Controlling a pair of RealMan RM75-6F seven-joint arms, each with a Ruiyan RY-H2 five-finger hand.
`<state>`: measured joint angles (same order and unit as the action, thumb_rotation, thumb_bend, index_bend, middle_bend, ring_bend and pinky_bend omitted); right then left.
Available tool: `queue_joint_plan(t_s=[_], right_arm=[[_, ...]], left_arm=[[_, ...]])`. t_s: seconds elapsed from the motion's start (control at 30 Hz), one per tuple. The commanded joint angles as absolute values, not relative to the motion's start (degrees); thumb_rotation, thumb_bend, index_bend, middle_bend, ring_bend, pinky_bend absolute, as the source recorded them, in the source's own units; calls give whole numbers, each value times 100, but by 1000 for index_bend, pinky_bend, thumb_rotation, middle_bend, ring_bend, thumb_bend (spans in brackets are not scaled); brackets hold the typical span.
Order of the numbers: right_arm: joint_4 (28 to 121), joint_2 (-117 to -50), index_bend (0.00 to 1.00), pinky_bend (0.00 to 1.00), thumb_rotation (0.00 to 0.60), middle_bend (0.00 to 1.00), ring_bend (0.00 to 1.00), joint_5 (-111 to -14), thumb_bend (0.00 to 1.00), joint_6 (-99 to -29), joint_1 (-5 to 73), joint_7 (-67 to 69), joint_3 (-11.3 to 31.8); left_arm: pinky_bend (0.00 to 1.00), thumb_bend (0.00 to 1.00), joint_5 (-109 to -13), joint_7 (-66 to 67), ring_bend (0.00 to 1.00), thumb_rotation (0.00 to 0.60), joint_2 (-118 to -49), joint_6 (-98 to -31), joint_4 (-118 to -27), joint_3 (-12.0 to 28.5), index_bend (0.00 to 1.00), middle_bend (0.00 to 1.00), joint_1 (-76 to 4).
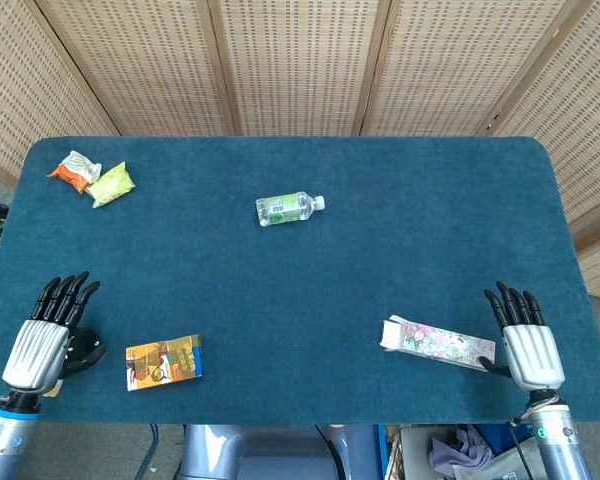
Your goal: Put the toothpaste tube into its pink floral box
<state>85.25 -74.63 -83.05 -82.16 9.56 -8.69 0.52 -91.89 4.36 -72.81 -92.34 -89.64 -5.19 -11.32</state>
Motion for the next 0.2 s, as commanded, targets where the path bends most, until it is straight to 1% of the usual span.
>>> queue_joint_plan(t_s=[0.03,0.2], right_arm=[[8728,-7211,0,0,600,0,0,-8426,0,-8413,754,-1106,-79],[8705,-7131,0,0,600,0,0,-8617,0,-8610,655,-1212,-99]], left_arm=[[0,228,-9145,365,0,600,-7245,-9217,-8919,-490,10,0,-1070],[0,227,-9149,460,0,600,-7254,-9256,-8868,-407,4,0,-981]])
